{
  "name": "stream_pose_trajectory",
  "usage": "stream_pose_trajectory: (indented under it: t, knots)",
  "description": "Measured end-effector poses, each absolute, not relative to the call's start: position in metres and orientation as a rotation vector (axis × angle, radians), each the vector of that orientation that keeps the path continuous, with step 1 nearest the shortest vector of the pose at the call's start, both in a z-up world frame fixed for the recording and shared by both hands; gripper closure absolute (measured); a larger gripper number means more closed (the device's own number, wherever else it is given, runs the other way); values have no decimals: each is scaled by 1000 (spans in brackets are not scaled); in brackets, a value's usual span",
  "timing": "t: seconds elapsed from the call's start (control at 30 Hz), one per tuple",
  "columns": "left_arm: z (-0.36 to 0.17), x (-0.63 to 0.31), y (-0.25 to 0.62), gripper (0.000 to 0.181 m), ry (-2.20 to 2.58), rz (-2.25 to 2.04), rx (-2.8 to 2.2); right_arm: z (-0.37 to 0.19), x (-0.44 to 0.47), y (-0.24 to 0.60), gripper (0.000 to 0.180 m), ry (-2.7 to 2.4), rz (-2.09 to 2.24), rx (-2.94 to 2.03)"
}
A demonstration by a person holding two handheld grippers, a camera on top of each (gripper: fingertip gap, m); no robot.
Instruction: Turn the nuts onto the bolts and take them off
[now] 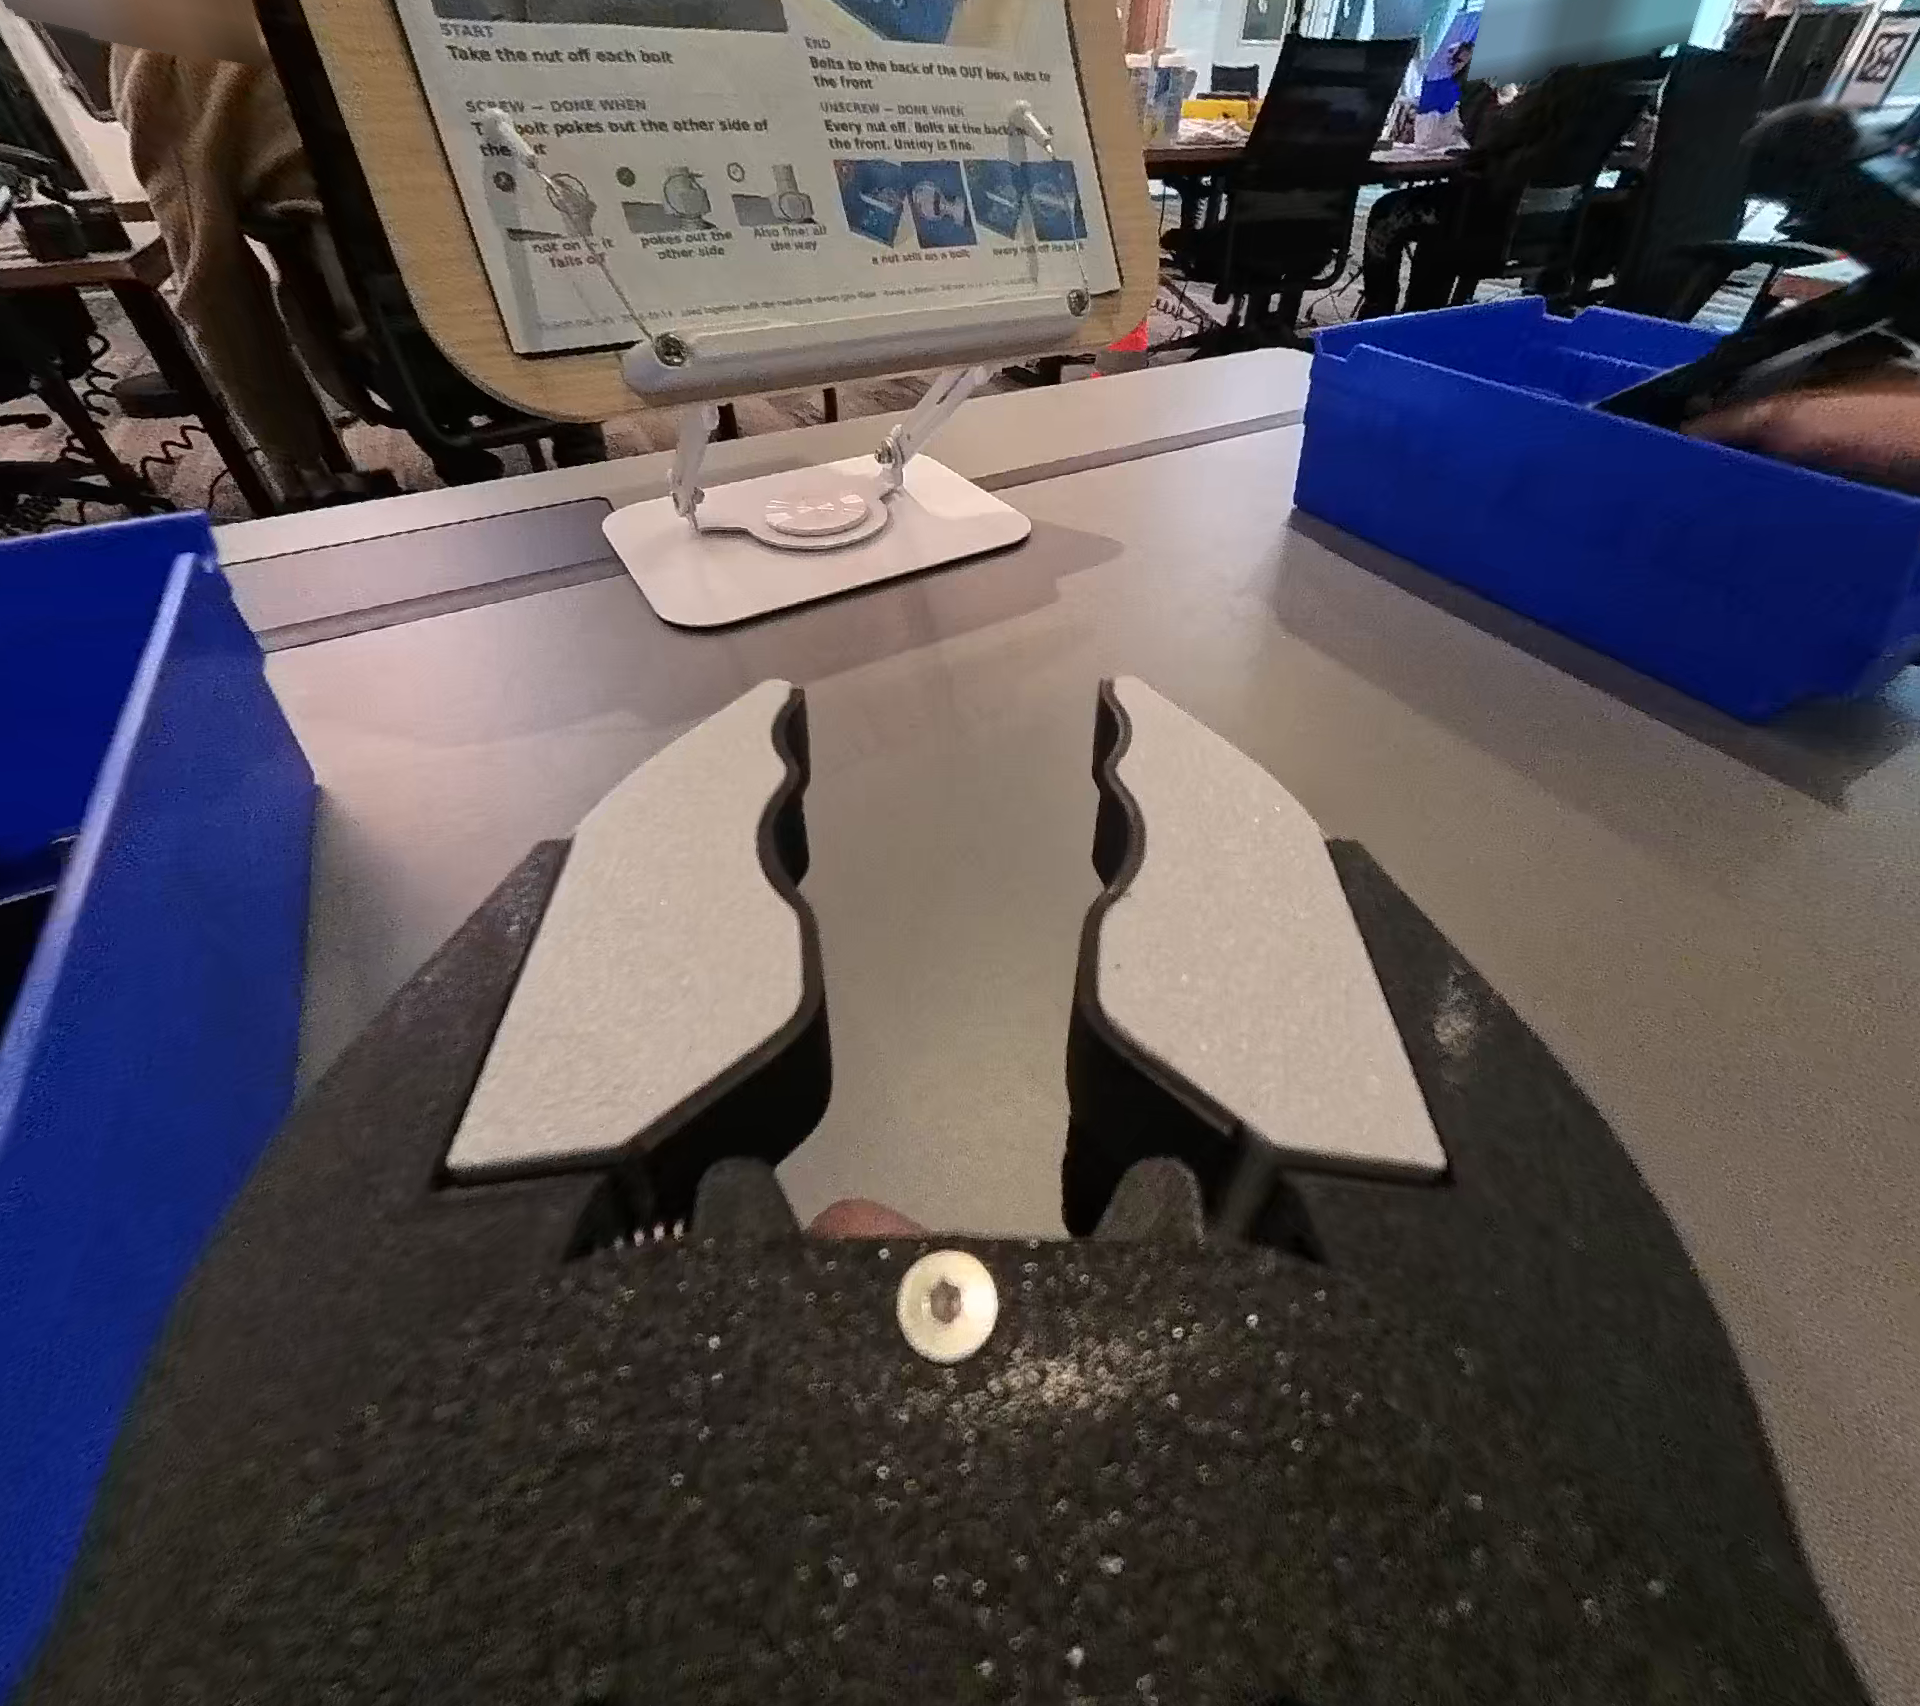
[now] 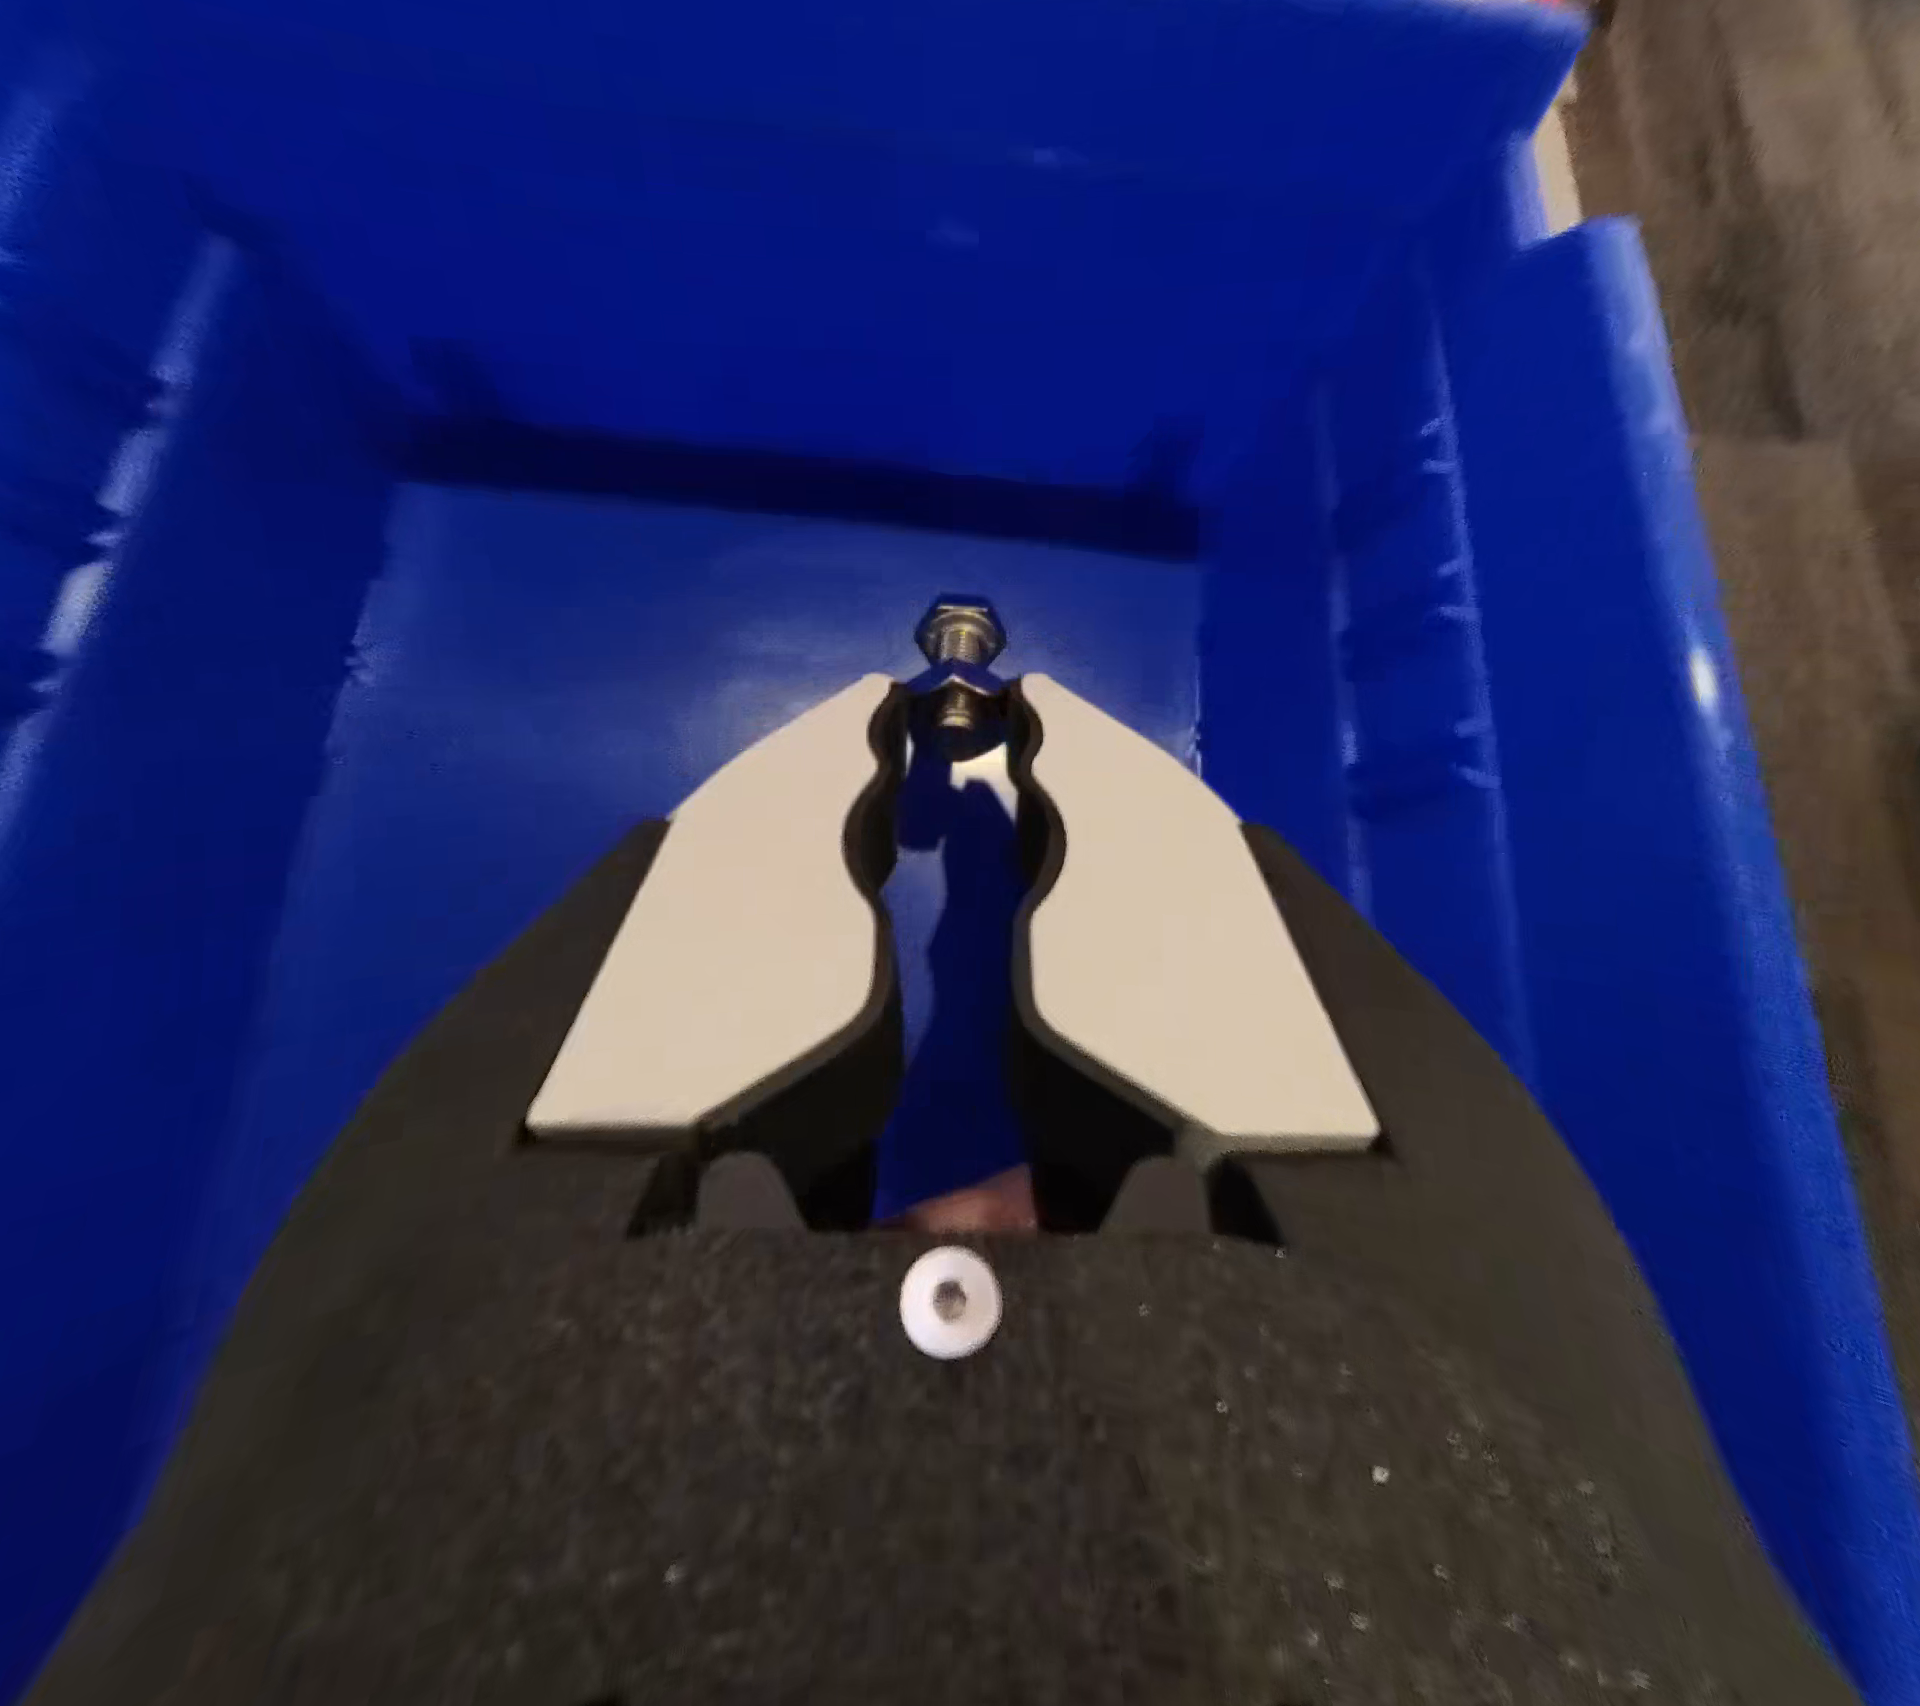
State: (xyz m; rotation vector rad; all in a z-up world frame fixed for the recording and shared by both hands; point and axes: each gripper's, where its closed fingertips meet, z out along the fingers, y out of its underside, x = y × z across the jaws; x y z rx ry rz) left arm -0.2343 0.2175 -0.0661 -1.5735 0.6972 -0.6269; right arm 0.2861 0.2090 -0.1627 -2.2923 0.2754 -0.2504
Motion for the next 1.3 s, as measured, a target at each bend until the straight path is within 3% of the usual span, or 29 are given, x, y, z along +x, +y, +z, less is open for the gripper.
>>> stream_pose_trajectory:
  t: [0.3, 0.37, 0.43, 0.53, 0.63, 0.7, 0.8, 0.93, 1.17, 1.3]
  knots:
    - [-72, -229, 215, 133, 724, -677, -1607, -189, 284, 191, 161, 332, -173, -2473]
    - [-73, -228, 215, 131, 725, -678, -1613, -184, 287, 189, 151, 318, -216, -2453]
    - [-74, -230, 216, 131, 722, -663, -1614, -161, 288, 186, 143, 310, -296, -2381]
    - [-74, -232, 218, 131, 706, -669, -1620, -80, 254, 181, 138, 211, -445, -2086]
    - [-75, -231, 219, 130, 696, -697, -1635, 1, 129, 167, 138, -13, -261, -1703]
    - [-78, -230, 220, 129, 696, -703, -1651, 17, 29, 150, 141, -120, 77, -1544]
    - [-81, -230, 219, 129, 701, -699, -1664, -17, -62, 139, 137, -172, 373, -1530]
    - [-85, -226, 216, 127, 728, -707, -1681, -68, -83, 151, 135, -263, 253, -1554]
    - [-90, -219, 205, 128, 828, -727, -1696, -67, -96, 142, 142, -346, 230, -1502]
    - [-48, -238, 155, 126, 1199, -843, -1636, -70, -103, 140, 144, -394, 218, -1498]
